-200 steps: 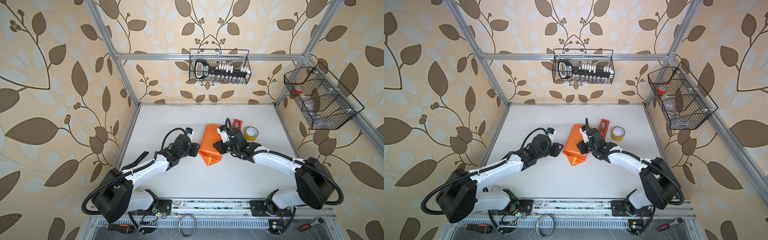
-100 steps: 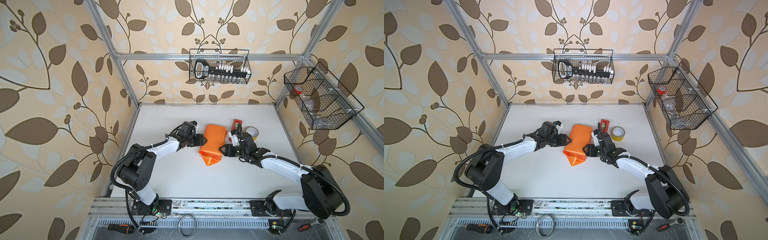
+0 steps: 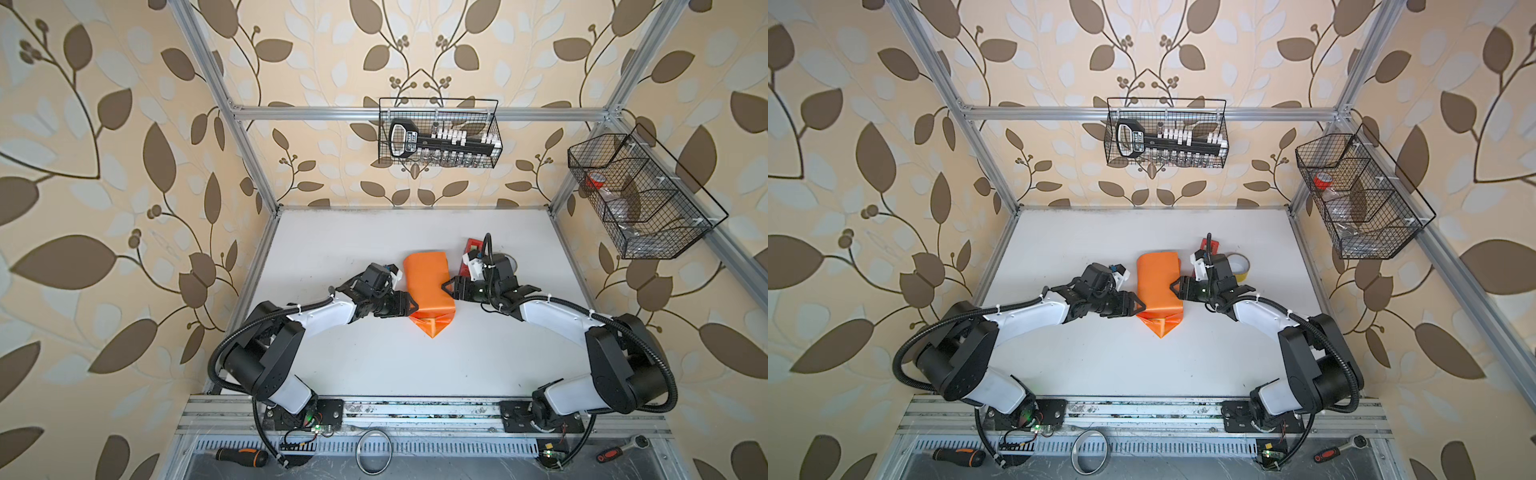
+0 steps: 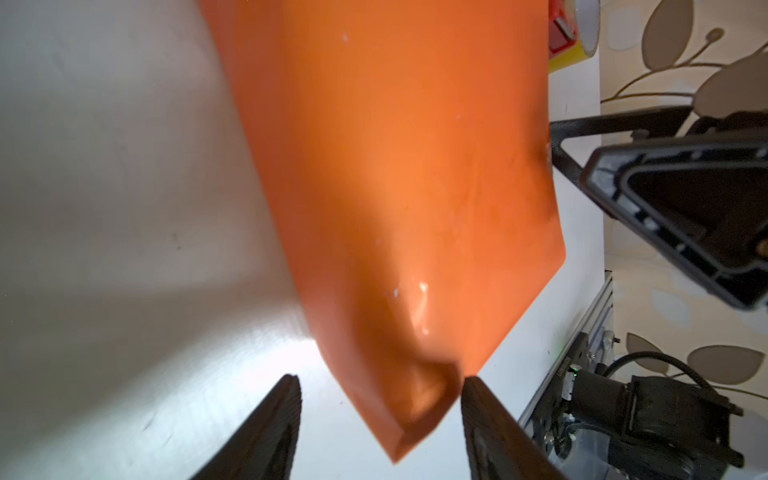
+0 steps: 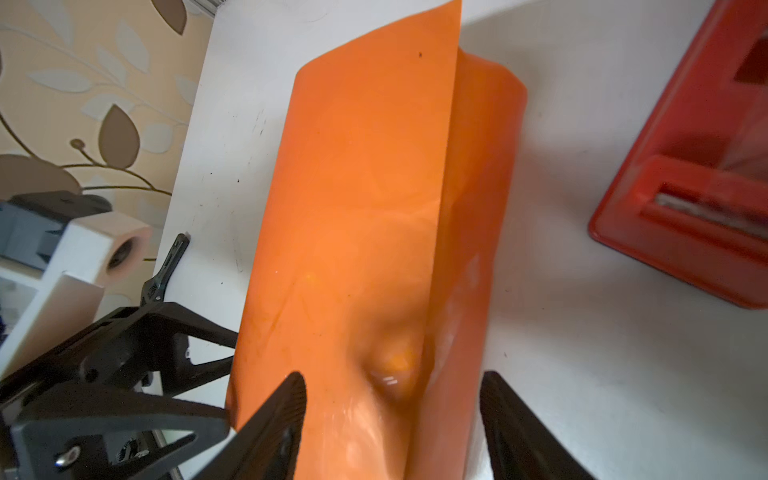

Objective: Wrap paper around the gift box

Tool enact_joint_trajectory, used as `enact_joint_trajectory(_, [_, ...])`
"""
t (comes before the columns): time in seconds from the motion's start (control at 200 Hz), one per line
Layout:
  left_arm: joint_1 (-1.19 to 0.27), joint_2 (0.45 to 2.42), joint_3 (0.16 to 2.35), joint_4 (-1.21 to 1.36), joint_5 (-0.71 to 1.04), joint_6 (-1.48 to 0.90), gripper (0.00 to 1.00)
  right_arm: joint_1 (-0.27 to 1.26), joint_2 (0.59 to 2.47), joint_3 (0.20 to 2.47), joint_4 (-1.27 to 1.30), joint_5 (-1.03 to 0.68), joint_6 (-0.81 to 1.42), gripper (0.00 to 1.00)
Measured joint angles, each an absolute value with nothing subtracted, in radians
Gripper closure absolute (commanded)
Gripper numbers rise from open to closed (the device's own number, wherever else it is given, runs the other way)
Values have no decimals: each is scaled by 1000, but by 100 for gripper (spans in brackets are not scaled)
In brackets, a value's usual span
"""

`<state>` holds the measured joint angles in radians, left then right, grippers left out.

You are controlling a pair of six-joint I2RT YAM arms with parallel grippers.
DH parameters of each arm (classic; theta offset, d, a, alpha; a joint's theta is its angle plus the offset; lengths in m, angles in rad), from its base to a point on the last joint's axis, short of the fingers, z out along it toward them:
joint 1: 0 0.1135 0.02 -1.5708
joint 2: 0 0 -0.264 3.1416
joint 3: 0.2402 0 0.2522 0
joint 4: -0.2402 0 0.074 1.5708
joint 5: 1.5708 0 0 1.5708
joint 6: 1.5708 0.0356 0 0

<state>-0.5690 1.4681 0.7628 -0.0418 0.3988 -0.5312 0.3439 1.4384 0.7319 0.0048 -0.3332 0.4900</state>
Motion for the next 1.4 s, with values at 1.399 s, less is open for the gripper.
enact_joint_trajectory(1.399, [-773,1592,832,31,68,1050,4,397,1122,471,-125,-303,464,10])
